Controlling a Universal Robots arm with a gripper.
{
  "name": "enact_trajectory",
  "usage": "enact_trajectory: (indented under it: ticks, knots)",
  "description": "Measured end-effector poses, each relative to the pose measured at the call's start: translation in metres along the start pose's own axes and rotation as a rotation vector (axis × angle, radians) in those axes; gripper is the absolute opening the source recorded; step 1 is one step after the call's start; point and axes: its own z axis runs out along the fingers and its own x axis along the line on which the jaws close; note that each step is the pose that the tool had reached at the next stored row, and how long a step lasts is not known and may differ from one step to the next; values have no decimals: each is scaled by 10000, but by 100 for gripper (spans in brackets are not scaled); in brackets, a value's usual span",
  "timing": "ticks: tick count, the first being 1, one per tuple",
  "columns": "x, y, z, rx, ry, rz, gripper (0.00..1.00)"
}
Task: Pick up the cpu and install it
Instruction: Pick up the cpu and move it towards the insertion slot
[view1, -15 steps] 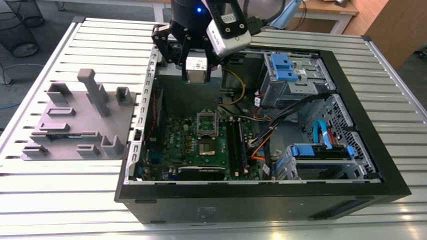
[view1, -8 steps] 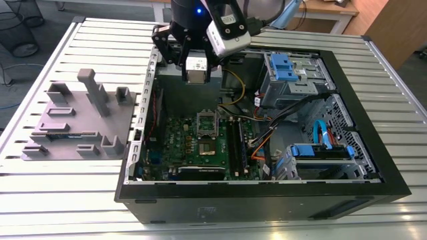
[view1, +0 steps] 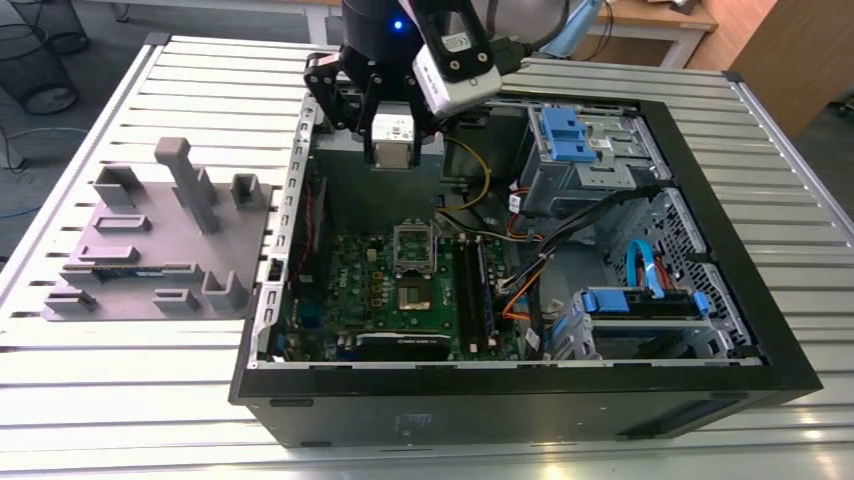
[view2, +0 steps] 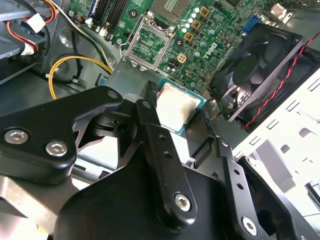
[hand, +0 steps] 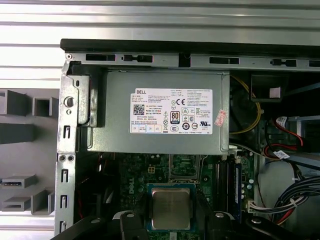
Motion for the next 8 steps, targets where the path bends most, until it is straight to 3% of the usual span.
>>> enact_trajectory:
  ticks: [8]
  knots:
    - [0,-1,17,3,0,-1,47]
